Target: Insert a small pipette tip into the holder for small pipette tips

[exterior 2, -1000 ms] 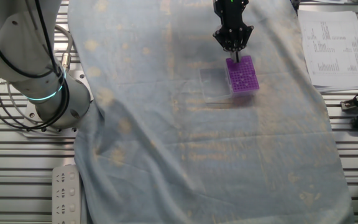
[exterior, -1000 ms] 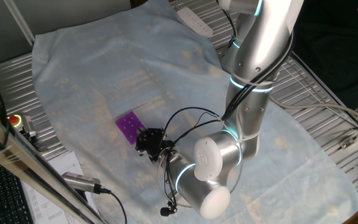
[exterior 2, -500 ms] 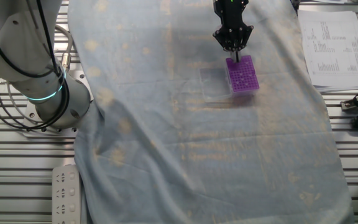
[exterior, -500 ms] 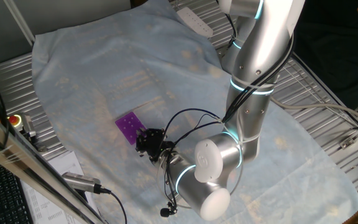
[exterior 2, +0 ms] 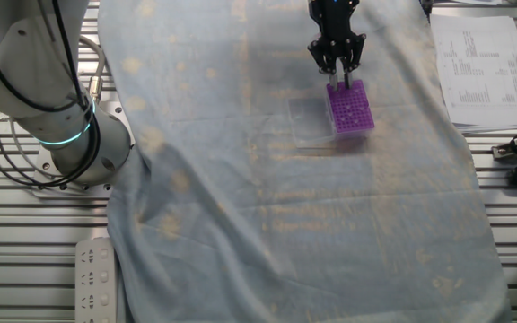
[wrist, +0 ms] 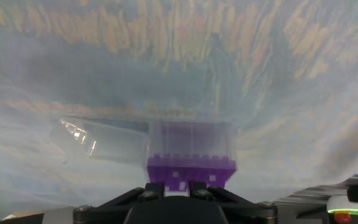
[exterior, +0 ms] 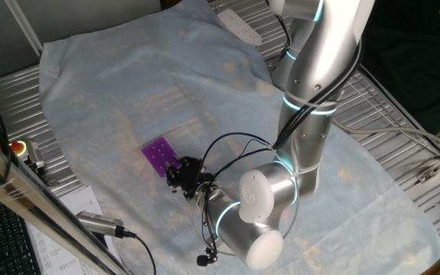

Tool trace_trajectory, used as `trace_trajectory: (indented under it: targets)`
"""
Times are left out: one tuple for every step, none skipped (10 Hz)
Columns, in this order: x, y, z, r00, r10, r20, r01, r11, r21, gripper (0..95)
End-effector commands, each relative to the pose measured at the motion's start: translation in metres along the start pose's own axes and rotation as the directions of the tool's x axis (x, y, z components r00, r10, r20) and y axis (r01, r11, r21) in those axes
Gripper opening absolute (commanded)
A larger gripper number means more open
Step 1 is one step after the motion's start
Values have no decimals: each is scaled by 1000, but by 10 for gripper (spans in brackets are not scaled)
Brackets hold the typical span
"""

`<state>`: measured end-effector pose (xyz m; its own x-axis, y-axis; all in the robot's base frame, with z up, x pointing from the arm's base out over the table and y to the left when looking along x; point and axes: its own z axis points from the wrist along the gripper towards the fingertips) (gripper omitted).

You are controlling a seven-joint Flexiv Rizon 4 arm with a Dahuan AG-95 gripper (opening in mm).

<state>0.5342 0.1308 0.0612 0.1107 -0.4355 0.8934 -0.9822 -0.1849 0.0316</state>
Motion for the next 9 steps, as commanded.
trace_trajectory:
  targets:
    - [10,4,-3,1000,3,9,-3,1000,6,190]
    - [14,5,-3,1000,7,16,-7,1000,6,190]
    - [20,7,-1,999,23,37,-23,1000,8,190]
    - [25,8,3,996,48,79,-49,999,10,190]
    - [30,10,5,987,99,130,-101,995,5,190]
    - [35,12,7,969,164,183,-165,986,-9,0]
    - [42,15,8,941,234,246,-234,972,-30,0]
    - [50,19,9,889,323,326,-315,946,-77,0]
    - [56,21,11,833,398,384,-377,917,-133,0]
